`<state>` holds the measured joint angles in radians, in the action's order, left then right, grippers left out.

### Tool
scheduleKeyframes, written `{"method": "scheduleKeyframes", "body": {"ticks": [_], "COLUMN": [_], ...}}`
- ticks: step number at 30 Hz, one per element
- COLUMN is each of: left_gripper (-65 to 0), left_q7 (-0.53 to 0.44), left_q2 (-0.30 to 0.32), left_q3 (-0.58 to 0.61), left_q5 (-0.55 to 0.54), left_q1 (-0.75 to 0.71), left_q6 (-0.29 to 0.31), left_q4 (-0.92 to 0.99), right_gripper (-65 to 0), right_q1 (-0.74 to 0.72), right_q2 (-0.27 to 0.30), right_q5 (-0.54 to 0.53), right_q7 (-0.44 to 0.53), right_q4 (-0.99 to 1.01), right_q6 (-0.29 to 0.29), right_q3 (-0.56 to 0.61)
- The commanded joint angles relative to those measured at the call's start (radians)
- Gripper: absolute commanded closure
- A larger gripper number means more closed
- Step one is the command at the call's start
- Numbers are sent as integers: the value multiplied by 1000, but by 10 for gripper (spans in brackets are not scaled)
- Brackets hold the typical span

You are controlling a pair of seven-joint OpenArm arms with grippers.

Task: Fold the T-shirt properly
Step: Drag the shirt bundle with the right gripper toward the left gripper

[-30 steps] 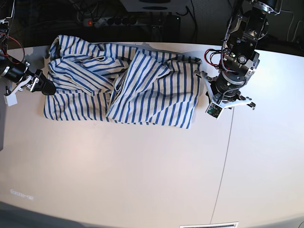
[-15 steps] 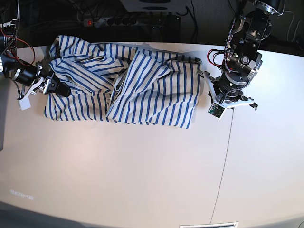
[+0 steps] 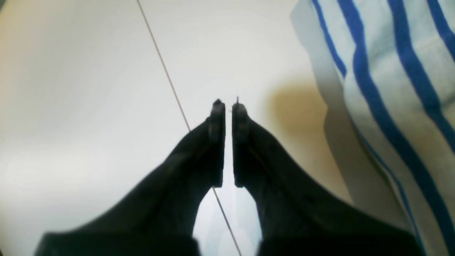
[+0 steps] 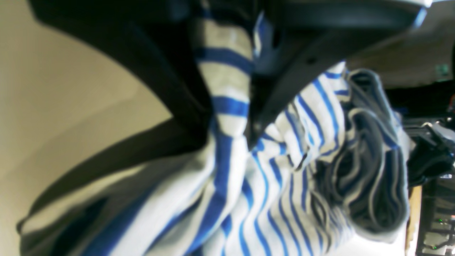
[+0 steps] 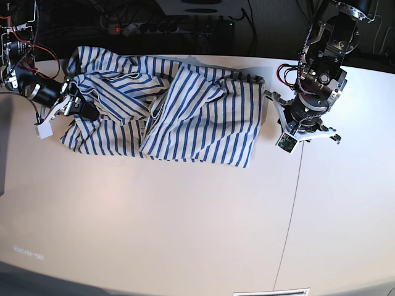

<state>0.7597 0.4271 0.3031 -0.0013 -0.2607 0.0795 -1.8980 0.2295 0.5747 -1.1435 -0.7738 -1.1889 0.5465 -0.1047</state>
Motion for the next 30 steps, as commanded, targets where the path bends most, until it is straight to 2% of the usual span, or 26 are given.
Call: {"method": "scheduleKeyframes", "body": {"ticks": [1, 6, 10, 13, 20, 25, 30], "left_gripper": [-72, -72, -72, -72, -72, -72, -72], "left_q7": [-14, -14, 5, 15, 14, 16, 27], "left_q2": [8, 8, 8, 8, 8, 8, 8], "left_q3": [-13, -82, -147, -174, -187, -187, -187], "left_q5": [-4, -52, -116, -140, -140, -140, -140], "left_q1": [8, 5, 5, -5, -56, -76, -78], "left_q6": [7, 16, 73, 97, 98, 98, 98], "left_q4": [-18, -18, -18, -18, -18, -18, -18], "right_gripper": [0, 0, 0, 0, 0, 0, 0], "right_q1": [10, 9, -3, -7, -8, -7, -7], "right_q2": [6, 7, 15, 45, 136, 172, 190], "right_q5": [168, 202, 233, 246, 267, 321, 301], "right_q7": [-53, -33, -32, -22, 12, 19, 18], "right_q4": [13, 13, 13, 13, 13, 20, 56], "right_q6": [22, 22, 22, 22, 22, 22, 22], "right_q3": [9, -56, -143, -182, -186, -186, -186]}}
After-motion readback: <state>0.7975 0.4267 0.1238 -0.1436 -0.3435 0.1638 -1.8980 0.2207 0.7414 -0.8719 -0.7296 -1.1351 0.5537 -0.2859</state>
